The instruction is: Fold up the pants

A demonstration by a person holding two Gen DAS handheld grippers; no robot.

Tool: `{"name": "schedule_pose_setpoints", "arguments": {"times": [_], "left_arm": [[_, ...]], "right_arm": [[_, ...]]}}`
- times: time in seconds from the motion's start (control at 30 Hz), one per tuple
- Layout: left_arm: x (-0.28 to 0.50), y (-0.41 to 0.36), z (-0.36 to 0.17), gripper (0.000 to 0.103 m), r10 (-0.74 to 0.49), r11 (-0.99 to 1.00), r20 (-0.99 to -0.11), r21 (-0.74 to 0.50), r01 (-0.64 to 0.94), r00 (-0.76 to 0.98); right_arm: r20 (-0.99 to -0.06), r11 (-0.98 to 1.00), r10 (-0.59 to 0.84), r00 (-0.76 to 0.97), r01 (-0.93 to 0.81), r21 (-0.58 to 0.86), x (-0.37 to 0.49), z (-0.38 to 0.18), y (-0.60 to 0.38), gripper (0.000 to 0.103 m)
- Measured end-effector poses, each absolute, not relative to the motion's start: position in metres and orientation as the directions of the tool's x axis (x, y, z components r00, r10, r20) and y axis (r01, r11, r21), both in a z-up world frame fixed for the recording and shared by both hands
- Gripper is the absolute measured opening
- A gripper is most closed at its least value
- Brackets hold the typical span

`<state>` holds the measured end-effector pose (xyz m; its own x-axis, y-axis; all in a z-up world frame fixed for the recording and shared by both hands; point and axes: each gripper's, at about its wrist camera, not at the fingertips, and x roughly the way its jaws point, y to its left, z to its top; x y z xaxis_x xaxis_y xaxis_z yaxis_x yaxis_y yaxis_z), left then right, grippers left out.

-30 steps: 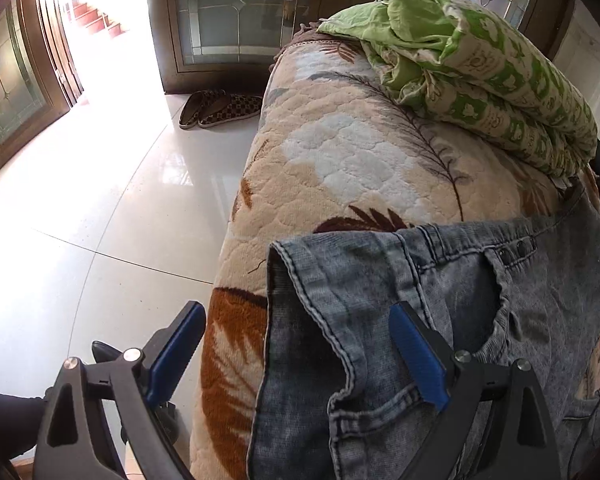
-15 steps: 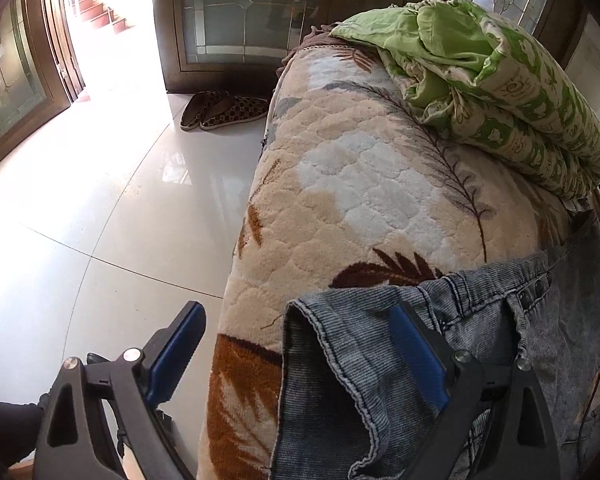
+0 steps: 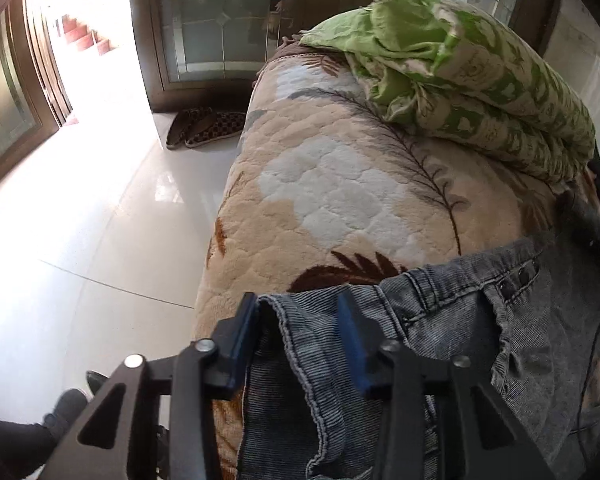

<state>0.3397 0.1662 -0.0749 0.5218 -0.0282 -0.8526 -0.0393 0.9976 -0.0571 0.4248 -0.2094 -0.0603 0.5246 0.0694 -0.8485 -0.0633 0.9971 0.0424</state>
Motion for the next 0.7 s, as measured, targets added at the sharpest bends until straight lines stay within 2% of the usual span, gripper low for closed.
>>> {"name": "schedule_pose_setpoints", "arguments": {"times": [0.03,0.1,0.23,0.7], "left_arm": [[0.338,0.159,-0.072,0.02,-0.006,1.0,-0.848,-0.02,-0.021,0.53],[0.333,0.148,-0.068,0.014,0.007,1.0,-0.84,0.017,0.014,0.542],[0.32,0.145,-0.055,0.01,0.0,0.999,-0.813,0.021,0.029,0.582],[0.272,0.119,0.002,0.01,-0.032,0.991,-0.745,0.061,0.116,0.667]], "right_arm": [[-0.845,0.998,0.057,0.531,-0.065,0.027,0.422,-0.06,-0.208,0.016],[-0.838,0.997,0.052,0.543,-0.069,0.017,0.416,-0.058,-0.207,0.015],[-0.81,0.997,0.06,0.583,-0.074,0.02,0.401,-0.047,-0.21,0.015],[-0.754,0.988,0.157,0.638,-0.097,0.123,0.349,-0.006,-0.239,0.015]]}}
